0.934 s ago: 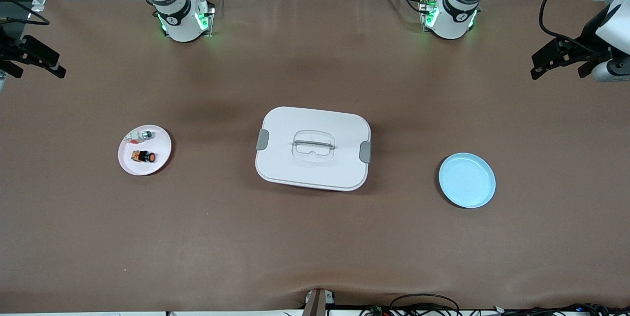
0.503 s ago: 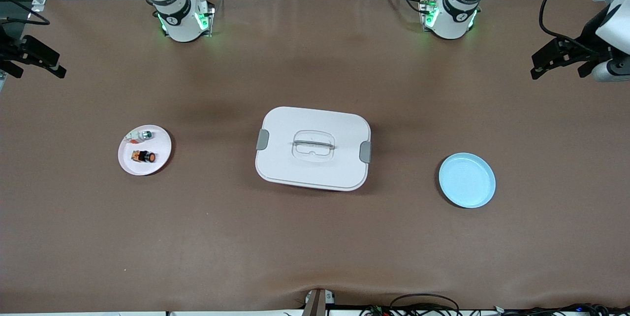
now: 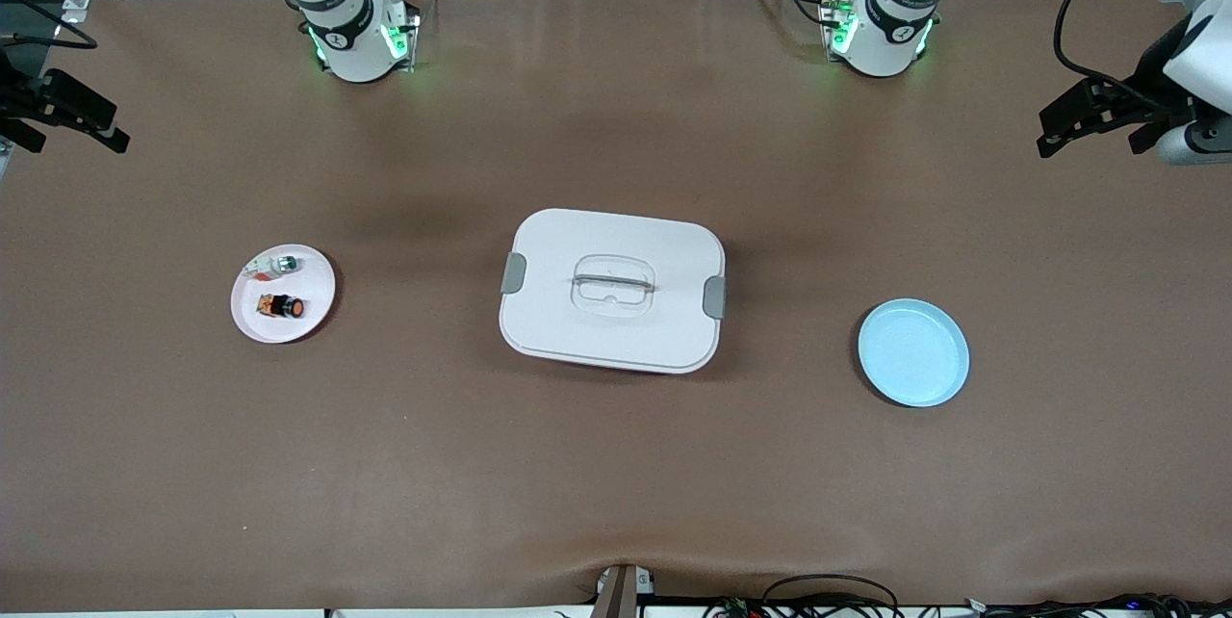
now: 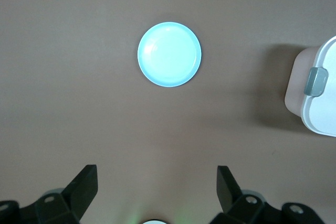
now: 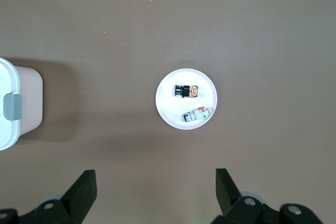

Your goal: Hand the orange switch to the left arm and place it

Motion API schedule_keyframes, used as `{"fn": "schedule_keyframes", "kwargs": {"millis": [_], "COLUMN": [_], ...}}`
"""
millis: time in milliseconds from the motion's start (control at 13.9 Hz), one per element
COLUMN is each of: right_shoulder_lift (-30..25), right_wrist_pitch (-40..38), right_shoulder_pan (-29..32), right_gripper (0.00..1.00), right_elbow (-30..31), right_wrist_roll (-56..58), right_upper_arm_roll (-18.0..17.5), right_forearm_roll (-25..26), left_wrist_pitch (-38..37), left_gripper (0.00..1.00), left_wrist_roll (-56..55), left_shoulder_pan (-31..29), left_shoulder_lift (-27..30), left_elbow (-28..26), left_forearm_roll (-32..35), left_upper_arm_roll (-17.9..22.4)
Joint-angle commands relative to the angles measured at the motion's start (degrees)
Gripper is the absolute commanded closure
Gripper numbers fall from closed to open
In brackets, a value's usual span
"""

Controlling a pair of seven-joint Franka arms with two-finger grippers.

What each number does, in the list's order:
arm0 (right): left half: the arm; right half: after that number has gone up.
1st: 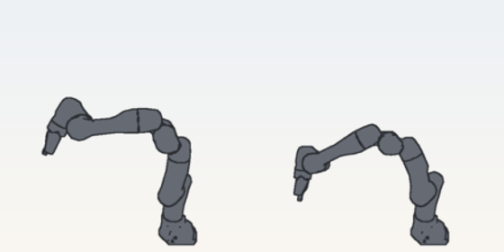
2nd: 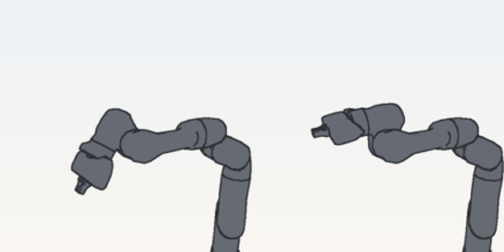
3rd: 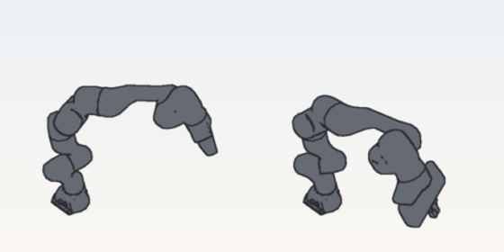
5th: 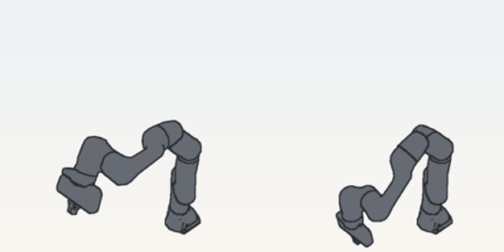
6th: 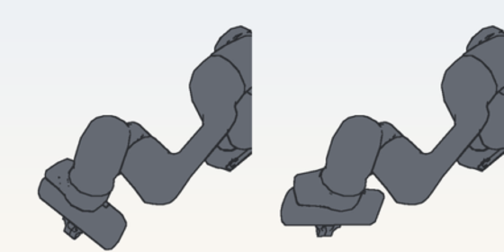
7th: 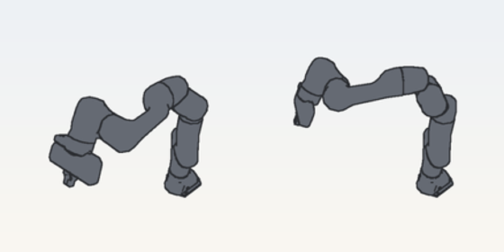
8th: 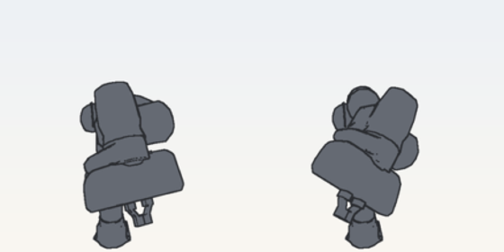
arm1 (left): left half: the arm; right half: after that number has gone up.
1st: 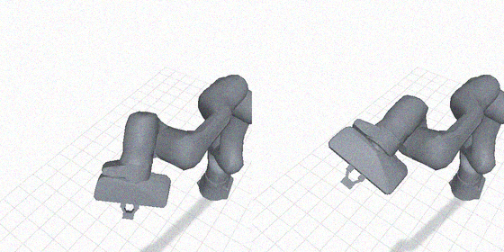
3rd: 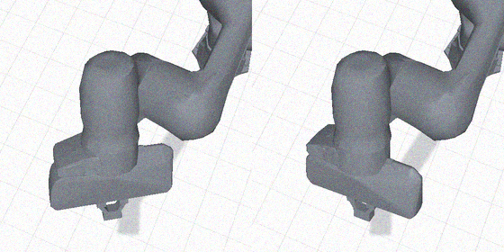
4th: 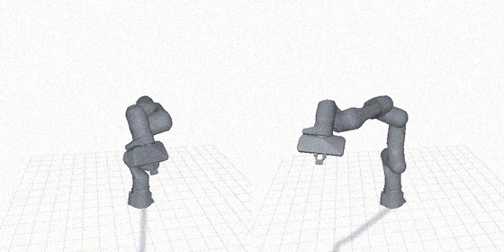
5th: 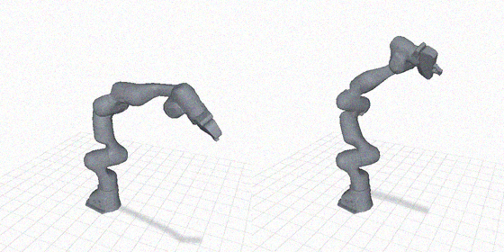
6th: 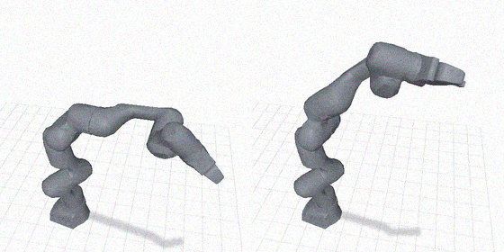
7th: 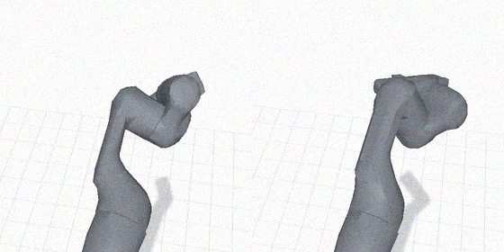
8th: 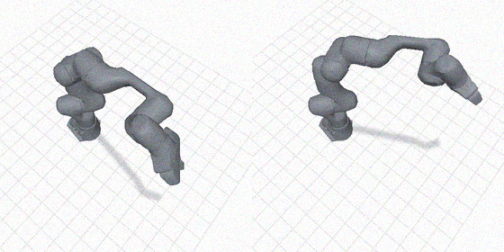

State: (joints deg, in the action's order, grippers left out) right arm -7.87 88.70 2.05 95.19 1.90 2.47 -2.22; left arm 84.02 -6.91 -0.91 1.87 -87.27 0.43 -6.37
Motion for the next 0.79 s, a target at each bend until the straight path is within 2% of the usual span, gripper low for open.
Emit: {"fn": "schedule_keyframes", "kwargs": {"millis": [0, 718], "right_shoulder_lift": [-1.27, 0.65], "right_wrist_pitch": [0.33, -0.37], "right_shoulder_pan": [0.5, 1.73], "right_gripper": [0.0, 0.0], "right_elbow": [0.96, -1.41], "right_wrist_roll": [0.56, 4.07], "right_upper_arm_roll": [-0.45, -0.36], "right_forearm_roll": [0.38, -0.24], "left_wrist_pitch": [-0.96, -0.43], "left_gripper": [0.0, 0.0], "left_wrist_roll": [0.14, 0.23], "left_shoulder_pan": [-0.14, -0.23], "left_shoulder_lift": [-0.02, -0.02], "left_elbow": [0.26, -0.53], "left_forearm_roll": [0.01, 0.1], "left_upper_arm_roll": [-0.14, -0.14]}}
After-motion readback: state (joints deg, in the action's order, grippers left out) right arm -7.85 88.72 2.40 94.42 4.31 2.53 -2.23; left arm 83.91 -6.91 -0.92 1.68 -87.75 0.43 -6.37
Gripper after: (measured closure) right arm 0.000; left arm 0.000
